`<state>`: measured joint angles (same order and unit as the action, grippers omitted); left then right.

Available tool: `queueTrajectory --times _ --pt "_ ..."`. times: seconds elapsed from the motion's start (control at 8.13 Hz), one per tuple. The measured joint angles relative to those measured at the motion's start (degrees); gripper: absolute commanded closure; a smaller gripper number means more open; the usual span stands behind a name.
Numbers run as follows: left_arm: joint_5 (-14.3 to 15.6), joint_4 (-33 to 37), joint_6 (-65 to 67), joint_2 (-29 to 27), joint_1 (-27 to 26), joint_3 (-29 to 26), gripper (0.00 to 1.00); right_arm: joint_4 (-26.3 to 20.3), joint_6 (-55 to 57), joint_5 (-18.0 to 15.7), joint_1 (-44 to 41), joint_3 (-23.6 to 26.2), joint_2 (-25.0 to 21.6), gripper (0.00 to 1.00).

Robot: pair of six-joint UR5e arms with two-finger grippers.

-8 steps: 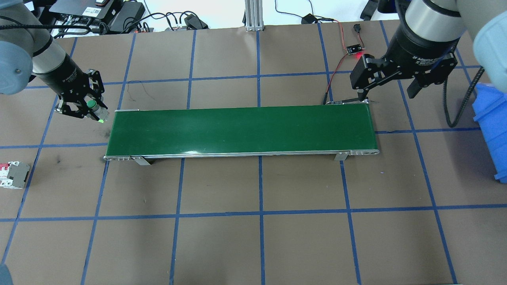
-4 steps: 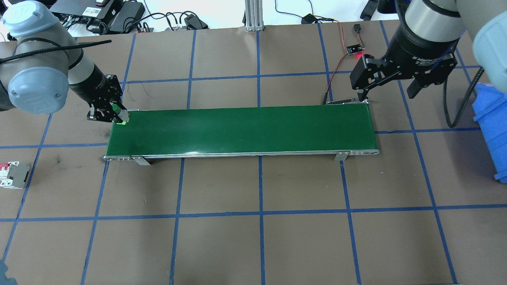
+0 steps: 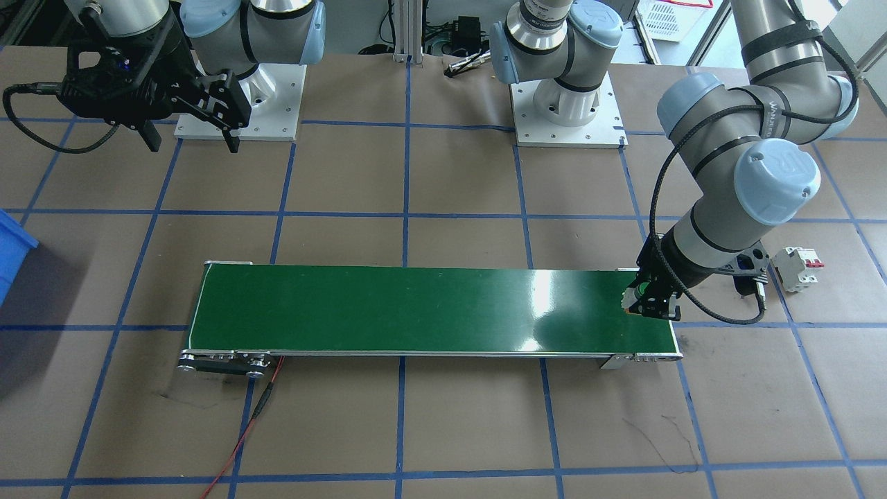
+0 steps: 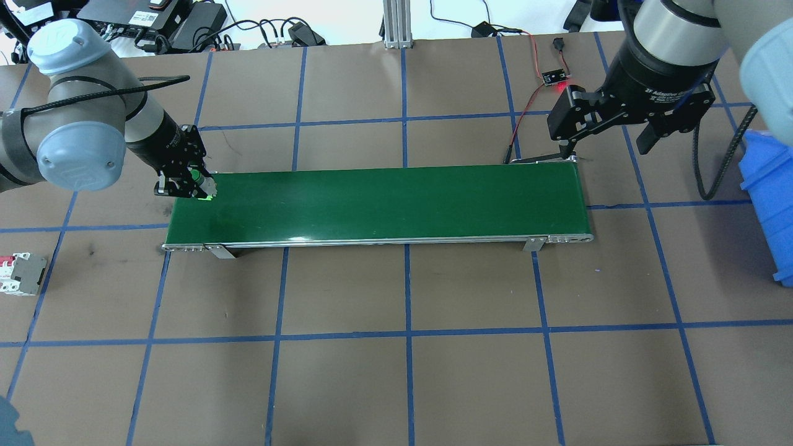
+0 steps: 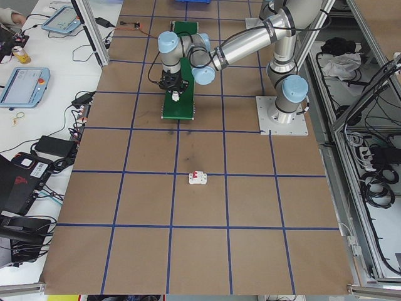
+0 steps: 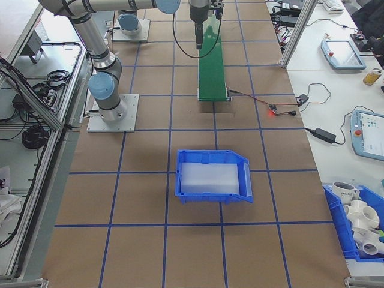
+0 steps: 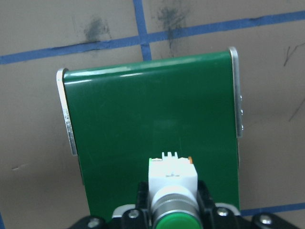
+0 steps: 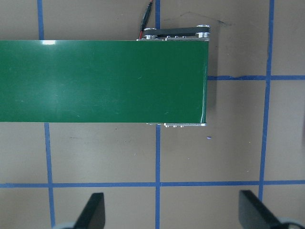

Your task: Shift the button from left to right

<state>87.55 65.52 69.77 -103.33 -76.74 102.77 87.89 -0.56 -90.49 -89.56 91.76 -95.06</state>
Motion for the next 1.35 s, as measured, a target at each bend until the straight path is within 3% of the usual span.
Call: queueTrajectory --times 0.25,0.74,0.86,0.98,1.11,1.35 --pt "-1.93 -0.02 0.08 -0.19 -0.05 0.27 0.87 0.00 0.02 -0.01 0.00 0.00 0.02 0.00" --pt "-2.53 -2.92 0.10 -0.30 0.20 3.18 0.82 0.00 0.03 0.03 0.00 0.00 0.05 0.00" --pt "-2.55 -4.14 0.07 -0.37 0.29 3.93 0.68 0.00 0.03 0.08 0.00 0.00 0.04 0.00" --pt "-2.51 -4.88 0.07 -0.51 0.32 4.47 0.42 0.00 0.03 0.11 0.00 0.00 0.02 0.00" --pt "-2.42 -5.20 -0.01 -0.71 0.35 4.76 0.00 0.00 0.03 0.13 0.00 0.00 0.02 0.00" --pt "-1.80 -5.30 -0.42 -1.10 0.36 5.03 0.00 0.00 0.03 0.14 0.00 0.00 0.01 0.00"
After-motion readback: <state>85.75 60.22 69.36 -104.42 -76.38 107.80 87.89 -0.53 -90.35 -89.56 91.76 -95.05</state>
